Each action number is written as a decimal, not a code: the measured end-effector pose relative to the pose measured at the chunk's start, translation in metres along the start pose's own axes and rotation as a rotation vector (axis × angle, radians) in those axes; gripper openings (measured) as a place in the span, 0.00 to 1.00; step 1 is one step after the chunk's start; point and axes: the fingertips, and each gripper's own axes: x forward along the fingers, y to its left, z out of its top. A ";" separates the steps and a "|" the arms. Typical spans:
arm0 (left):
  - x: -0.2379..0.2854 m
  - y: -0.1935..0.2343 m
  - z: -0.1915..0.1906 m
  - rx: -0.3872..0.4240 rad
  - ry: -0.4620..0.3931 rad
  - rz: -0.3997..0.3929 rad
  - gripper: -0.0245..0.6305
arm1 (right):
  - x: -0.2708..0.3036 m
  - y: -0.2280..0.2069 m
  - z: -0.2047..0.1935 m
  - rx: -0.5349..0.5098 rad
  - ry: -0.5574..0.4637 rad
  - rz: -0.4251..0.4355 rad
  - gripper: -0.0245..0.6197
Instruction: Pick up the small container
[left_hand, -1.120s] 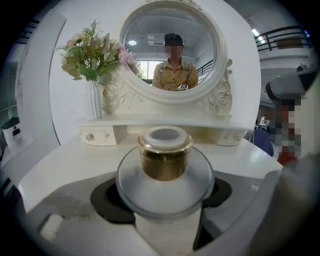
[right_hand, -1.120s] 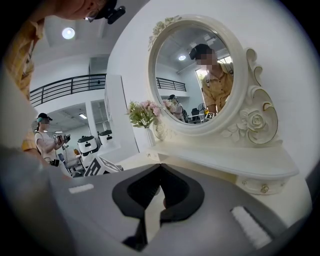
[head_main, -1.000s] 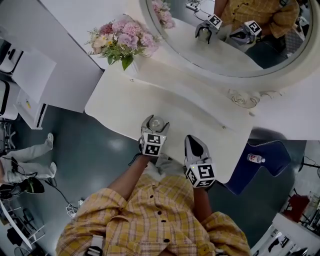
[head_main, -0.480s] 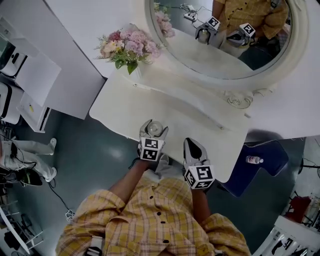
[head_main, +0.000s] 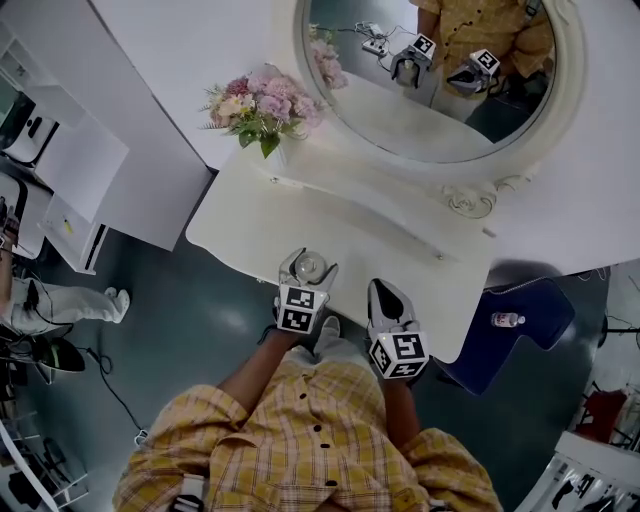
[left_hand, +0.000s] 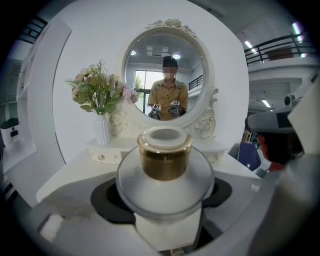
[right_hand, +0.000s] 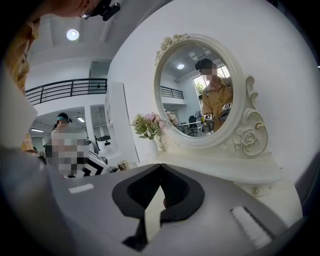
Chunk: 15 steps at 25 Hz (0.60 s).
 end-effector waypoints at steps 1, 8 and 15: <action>-0.004 -0.001 0.002 0.004 -0.003 -0.003 0.56 | -0.001 0.001 0.002 -0.001 -0.004 -0.002 0.04; -0.026 -0.005 0.012 0.019 -0.031 -0.038 0.56 | -0.014 0.011 0.010 -0.012 -0.020 -0.019 0.04; -0.048 -0.006 0.019 0.020 -0.064 -0.030 0.56 | -0.025 0.019 0.016 -0.019 -0.036 -0.031 0.04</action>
